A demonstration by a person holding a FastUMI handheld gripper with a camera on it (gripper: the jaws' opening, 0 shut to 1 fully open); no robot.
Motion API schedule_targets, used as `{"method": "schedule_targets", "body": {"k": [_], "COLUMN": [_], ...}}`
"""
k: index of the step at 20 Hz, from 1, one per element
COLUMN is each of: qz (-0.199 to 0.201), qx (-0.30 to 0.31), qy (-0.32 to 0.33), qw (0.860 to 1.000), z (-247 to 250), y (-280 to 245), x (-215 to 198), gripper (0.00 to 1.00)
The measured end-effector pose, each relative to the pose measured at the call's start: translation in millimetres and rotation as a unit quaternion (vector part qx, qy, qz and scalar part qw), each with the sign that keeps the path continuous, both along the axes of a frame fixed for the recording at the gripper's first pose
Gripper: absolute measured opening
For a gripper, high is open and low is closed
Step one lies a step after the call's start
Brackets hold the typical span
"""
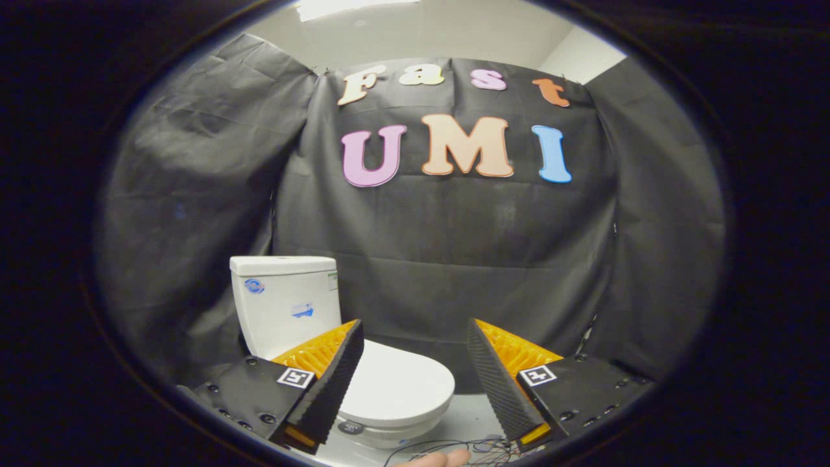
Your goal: Open the toilet lid.
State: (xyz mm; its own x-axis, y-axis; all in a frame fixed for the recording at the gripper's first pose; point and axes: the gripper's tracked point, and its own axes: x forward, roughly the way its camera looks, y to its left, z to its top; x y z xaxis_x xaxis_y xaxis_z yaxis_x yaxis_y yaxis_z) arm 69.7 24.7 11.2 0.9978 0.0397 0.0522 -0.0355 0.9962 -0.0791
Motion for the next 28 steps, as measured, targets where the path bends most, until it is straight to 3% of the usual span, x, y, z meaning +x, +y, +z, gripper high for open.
{"method": "schedule_targets", "body": {"k": [3, 10, 19, 22, 25, 28], "qz": [0.021, 0.0, -0.022, -0.052, -0.09, -0.101], "qx": [0.012, 0.092, 0.245, 0.325, 0.385, 0.461], "qy": [-0.009, 0.021, 0.054, 0.067, 0.12, 0.168], "qw": [1.0, 0.996, 0.968, 0.942, 0.911, 0.866], "z": [-5, -61, -144, -179, -230, -265], "y": [20, 25, 47, 34, 30, 41], "x": [18, 32, 40, 33, 33, 28], "gripper": [0.99, 0.99, 0.99, 0.99, 0.98, 0.97]}}
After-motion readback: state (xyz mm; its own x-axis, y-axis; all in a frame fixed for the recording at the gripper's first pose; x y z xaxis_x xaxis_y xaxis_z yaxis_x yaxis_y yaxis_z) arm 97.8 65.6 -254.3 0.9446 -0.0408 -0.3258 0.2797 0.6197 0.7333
